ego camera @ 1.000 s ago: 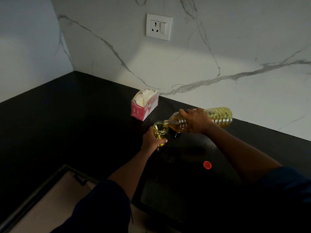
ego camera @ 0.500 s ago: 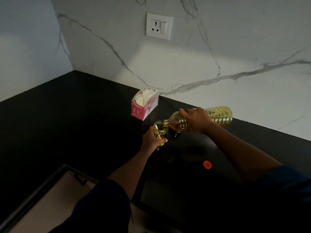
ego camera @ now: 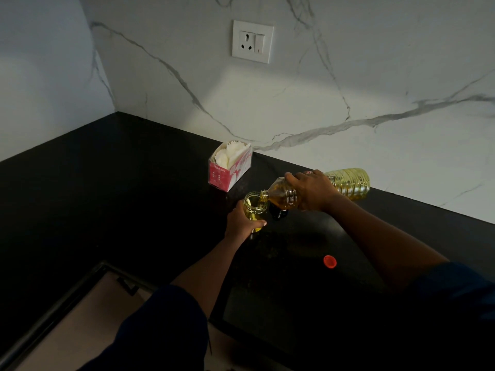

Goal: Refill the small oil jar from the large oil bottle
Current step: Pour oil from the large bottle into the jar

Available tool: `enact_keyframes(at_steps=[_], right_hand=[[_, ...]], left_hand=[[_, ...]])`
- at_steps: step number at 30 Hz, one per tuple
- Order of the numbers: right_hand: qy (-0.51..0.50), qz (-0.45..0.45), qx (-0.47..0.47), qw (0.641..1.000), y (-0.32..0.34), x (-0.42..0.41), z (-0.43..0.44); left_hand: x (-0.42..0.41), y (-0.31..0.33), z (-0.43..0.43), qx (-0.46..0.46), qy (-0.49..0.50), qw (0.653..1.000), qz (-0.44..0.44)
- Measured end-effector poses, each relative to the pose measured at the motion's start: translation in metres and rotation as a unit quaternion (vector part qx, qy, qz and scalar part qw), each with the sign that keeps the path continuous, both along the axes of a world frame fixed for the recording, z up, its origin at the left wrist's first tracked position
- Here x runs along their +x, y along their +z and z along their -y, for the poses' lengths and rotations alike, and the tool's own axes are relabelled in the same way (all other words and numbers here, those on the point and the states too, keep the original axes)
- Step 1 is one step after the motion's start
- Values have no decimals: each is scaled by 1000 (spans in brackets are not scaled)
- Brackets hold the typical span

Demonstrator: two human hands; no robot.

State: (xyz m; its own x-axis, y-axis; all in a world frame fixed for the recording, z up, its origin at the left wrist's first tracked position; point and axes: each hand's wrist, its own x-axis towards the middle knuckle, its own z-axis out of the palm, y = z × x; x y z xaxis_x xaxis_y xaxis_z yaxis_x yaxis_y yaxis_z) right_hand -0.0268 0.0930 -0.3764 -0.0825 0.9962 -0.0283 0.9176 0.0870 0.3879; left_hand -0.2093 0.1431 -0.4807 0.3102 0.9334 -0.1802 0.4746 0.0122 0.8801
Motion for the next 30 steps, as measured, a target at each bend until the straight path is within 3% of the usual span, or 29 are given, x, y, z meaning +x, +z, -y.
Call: enact_keyframes(at_steps=[30], right_hand=[[6, 5, 4, 1000, 2, -1, 0]], left_hand=[[2, -1, -2, -1, 5, 1000, -9]])
